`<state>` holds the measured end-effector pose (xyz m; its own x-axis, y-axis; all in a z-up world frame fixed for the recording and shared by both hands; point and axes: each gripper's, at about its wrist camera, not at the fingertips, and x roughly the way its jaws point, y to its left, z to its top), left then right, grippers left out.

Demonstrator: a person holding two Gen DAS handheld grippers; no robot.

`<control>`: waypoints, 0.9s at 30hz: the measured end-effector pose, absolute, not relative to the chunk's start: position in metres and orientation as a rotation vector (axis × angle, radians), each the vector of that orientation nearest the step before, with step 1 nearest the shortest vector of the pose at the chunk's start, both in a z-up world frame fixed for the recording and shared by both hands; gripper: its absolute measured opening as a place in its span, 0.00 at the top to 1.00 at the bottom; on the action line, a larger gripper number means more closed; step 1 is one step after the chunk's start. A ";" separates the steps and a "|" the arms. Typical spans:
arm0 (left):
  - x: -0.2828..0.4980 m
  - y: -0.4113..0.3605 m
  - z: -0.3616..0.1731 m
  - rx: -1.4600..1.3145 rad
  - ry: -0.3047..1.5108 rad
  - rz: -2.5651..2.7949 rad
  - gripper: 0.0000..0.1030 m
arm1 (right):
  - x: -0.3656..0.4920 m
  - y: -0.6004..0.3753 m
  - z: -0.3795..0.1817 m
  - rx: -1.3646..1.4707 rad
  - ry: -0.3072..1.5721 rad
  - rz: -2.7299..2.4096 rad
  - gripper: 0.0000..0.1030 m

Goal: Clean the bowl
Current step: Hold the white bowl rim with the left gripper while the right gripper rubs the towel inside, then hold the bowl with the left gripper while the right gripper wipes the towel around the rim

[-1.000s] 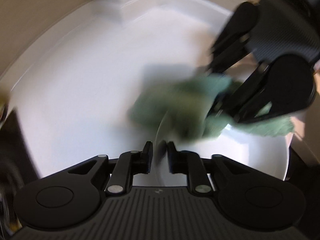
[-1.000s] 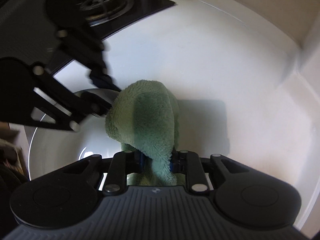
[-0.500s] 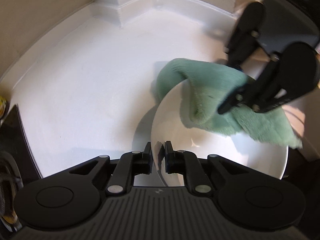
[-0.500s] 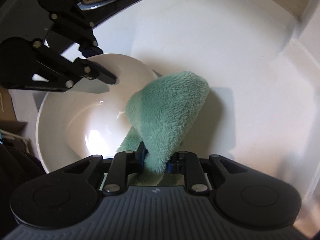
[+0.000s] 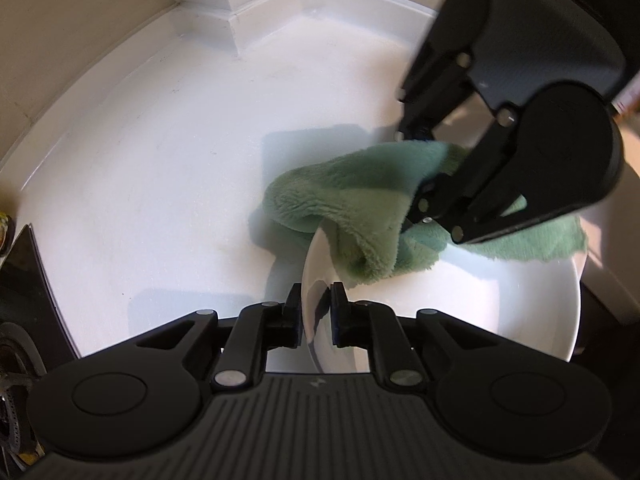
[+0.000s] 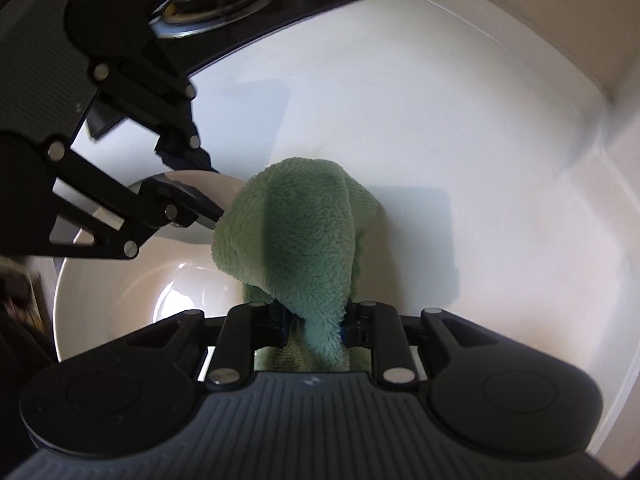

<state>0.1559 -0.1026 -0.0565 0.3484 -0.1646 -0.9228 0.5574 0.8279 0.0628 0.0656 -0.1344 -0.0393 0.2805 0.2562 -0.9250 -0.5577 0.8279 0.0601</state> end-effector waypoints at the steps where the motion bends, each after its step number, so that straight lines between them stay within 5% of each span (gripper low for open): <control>1: 0.157 -0.105 -0.057 0.399 1.129 -0.474 0.86 | 0.063 -0.138 -0.040 -0.271 1.166 0.541 0.85; 8: 0.158 -0.117 -0.060 0.325 1.148 -0.404 0.80 | 0.041 -0.151 -0.047 -0.132 1.129 0.409 0.87; 11: 0.162 -0.123 -0.064 0.304 1.140 -0.427 0.88 | 0.030 -0.153 -0.043 -0.126 1.128 0.385 0.87; 19: 0.140 -0.092 -0.059 0.433 1.114 -0.560 0.89 | 0.035 -0.148 -0.038 -0.334 1.262 0.588 0.83; 27: 0.157 -0.104 -0.063 0.367 1.131 -0.513 0.87 | 0.069 -0.124 -0.035 -0.431 1.168 0.626 0.80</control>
<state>0.1568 -0.1035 -0.0632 0.3304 -0.2015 -0.9221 0.5613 0.8273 0.0204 0.0690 -0.1238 -0.0350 0.2555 0.2287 -0.9394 -0.6557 0.7550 0.0055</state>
